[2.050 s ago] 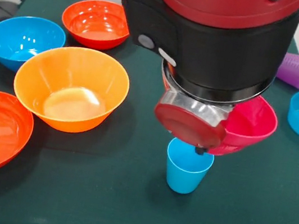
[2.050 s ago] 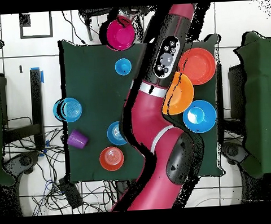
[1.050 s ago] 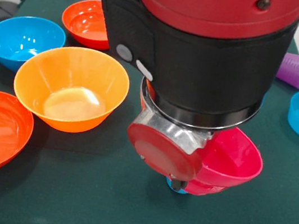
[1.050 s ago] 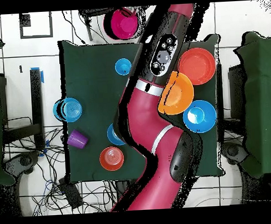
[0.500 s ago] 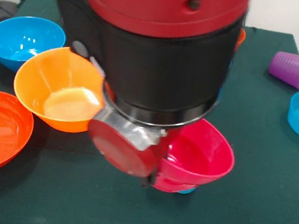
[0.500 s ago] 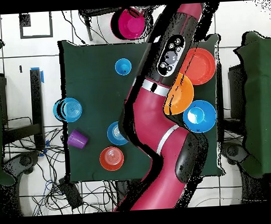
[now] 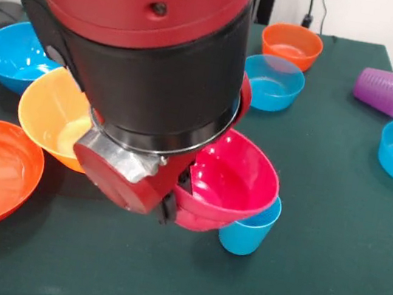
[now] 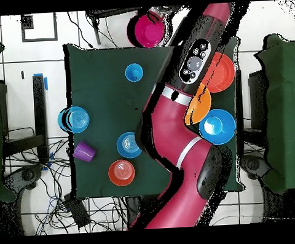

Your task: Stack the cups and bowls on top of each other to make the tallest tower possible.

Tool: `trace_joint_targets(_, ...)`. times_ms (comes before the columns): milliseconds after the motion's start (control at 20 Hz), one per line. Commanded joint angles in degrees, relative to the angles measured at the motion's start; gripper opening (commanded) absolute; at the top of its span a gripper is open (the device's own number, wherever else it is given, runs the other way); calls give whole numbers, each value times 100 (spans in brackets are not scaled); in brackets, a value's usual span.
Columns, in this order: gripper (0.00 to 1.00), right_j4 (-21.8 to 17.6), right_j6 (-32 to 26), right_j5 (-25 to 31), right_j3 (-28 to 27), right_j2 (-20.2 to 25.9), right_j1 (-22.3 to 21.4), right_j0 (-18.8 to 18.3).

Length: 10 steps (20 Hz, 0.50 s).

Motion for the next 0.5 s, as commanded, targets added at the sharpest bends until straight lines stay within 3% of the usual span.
trace_joint_targets(50,0,-393,1036,947,-677,-559,185,33)
trace_joint_targets(500,0,457,1439,1455,-526,-1028,268,1)
